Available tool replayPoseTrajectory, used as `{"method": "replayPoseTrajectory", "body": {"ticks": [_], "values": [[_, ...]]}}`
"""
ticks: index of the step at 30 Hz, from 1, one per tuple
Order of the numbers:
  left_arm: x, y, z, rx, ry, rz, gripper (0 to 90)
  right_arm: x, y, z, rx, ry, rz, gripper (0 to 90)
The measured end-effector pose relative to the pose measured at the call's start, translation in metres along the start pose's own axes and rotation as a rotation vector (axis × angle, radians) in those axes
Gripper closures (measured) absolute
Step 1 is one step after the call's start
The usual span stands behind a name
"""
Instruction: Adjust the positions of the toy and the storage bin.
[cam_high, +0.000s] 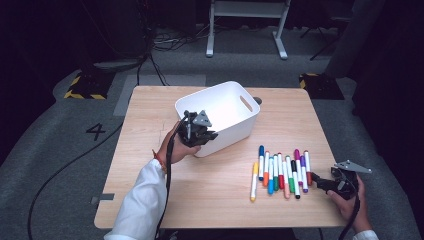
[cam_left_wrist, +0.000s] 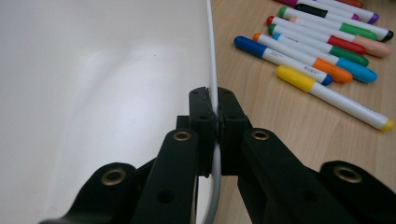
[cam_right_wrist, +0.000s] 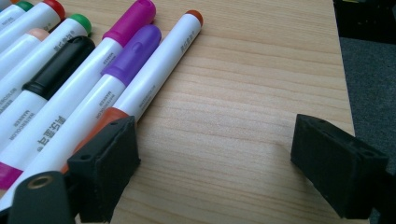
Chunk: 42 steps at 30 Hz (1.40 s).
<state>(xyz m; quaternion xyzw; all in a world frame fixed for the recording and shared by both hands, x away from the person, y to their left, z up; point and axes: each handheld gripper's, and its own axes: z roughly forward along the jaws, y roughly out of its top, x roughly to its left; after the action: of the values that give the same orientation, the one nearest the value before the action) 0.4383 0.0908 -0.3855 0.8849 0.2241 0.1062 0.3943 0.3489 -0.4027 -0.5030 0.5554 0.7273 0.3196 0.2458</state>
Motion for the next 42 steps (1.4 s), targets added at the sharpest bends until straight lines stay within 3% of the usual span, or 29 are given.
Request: {"method": "replayPoseTrajectory", "body": {"ticks": [4,10,12,13,14,16,17,18,19,20,23,25,26,27,29,31,33,38,41,42], "values": [[-0.005,-0.008,-0.011,0.016,-0.037,0.019,87.0,0.000,0.000,0.000,0.000,0.000,0.000,15.1],[-0.016,-0.020,-0.024,0.019,-0.051,0.058,87.0,0.000,0.000,0.000,0.000,0.000,0.000,15.1],[-0.021,-0.024,-0.027,0.011,-0.066,0.041,87.0,0.000,0.000,0.000,-0.001,0.000,-0.001,15.1],[-0.023,-0.027,-0.031,0.011,-0.062,0.057,87.0,0.000,0.000,0.000,0.000,0.000,0.000,15.1],[-0.021,-0.027,-0.034,0.045,-0.083,0.095,87.0,0.000,0.000,0.000,0.000,0.000,0.001,15.1],[-0.027,-0.032,-0.037,0.019,-0.078,0.071,87.0,0.000,0.000,0.000,0.000,0.000,0.001,15.1],[-0.027,-0.034,-0.041,0.034,-0.079,0.108,87.0,0.000,0.000,0.000,0.000,0.000,0.000,15.0],[-0.028,-0.036,-0.043,0.032,-0.077,0.113,87.0,0.000,0.000,0.000,0.000,0.000,0.000,15.1],[-0.031,-0.038,-0.043,0.011,-0.087,0.075,86.9,0.000,0.000,0.000,0.001,-0.001,0.001,15.1],[-0.033,-0.041,-0.045,0.007,-0.096,0.072,86.9,0.000,0.000,0.000,0.001,-0.001,0.001,15.1],[-0.033,-0.047,-0.055,0.031,-0.105,0.117,86.8,0.000,0.000,-0.001,0.001,-0.001,0.000,15.1],[-0.036,-0.051,-0.058,0.018,-0.112,0.100,86.3,0.000,0.000,-0.001,0.001,-0.001,0.000,15.1],[-0.036,-0.052,-0.063,-0.010,-0.104,0.086,84.5,0.000,0.000,-0.001,0.001,-0.001,0.001,15.1],[-0.036,-0.053,-0.066,-0.025,-0.099,0.065,69.0,0.000,0.000,-0.001,0.001,-0.001,0.000,15.1],[-0.036,-0.054,-0.073,-0.083,-0.076,-0.016,63.6,0.000,0.000,-0.001,0.001,-0.001,0.000,15.1],[-0.035,-0.055,-0.081,-0.122,-0.040,-0.043,55.6,0.000,0.000,-0.001,0.001,-0.001,0.000,15.1],[-0.033,-0.055,-0.087,-0.119,0.031,-0.078,45.7,0.000,0.000,-0.001,0.001,-0.001,0.000,15.1],[-0.029,-0.059,-0.095,-0.175,0.202,-0.217,27.1,0.000,0.000,-0.001,0.001,-0.001,0.000,15.1],[-0.023,-0.062,-0.094,-0.164,0.323,-0.264,24.4,0.000,0.000,-0.001,0.001,-0.001,0.000,15.1],[-0.021,-0.063,-0.091,-0.155,0.365,-0.298,24.5,0.000,0.000,-0.001,0.001,-0.001,0.001,15.1]]}}
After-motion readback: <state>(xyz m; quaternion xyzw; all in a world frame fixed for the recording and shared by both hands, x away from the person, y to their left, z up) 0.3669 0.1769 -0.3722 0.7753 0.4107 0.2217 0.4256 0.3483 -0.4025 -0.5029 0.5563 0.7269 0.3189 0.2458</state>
